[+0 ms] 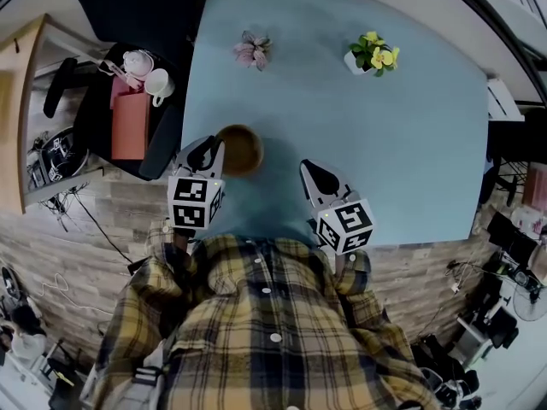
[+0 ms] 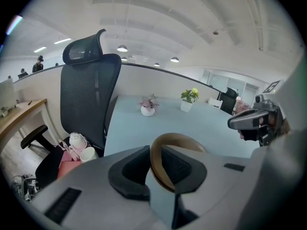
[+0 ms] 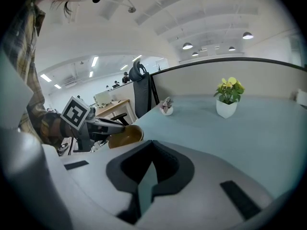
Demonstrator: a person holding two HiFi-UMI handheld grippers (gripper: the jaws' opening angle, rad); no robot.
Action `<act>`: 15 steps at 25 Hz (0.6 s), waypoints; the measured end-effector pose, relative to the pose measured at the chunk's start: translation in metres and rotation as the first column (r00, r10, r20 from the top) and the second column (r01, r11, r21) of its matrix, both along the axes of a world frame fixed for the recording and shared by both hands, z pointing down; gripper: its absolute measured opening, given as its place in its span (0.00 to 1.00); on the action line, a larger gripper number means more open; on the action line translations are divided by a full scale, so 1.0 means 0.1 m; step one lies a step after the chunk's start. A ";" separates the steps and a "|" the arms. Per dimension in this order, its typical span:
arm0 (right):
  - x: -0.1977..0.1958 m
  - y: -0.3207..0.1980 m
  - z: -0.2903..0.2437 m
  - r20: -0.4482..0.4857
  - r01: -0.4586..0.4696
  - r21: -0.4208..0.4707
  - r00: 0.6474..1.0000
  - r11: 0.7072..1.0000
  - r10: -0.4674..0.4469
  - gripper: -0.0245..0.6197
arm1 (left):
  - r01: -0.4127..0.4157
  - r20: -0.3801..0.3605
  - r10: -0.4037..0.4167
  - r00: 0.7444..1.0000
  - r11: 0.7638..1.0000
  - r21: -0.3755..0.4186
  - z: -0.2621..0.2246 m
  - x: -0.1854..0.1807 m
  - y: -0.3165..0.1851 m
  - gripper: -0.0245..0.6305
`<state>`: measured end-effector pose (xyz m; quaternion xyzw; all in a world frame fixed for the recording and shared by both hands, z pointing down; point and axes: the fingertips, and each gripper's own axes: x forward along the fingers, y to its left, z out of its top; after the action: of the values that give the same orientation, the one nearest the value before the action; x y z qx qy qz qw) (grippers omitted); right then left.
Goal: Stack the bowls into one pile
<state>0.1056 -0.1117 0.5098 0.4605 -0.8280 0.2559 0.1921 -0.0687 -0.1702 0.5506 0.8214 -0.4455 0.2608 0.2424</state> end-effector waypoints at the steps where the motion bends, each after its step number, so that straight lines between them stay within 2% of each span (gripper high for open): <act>1: -0.01 -0.01 0.00 0.000 0.001 0.000 1.000 1.000 -0.001 0.04 | -0.001 -0.001 0.001 1.000 1.000 0.001 0.00 0.00 0.00 0.15; 4: -0.03 -0.01 -0.01 -0.002 0.003 0.003 1.000 1.000 -0.003 0.04 | 0.002 -0.002 -0.002 1.000 1.000 0.003 -0.01 0.00 0.00 0.21; 15: 0.01 0.02 -0.19 -0.007 -0.007 0.071 1.000 0.997 0.008 0.04 | 0.030 -0.017 -0.028 0.999 0.996 0.080 -0.34 -0.07 0.08 0.21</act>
<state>0.1065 -0.1098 0.4904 0.4710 -0.8341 0.2255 0.1779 -0.0756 -0.1624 0.5167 0.8261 -0.4655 0.2325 0.2165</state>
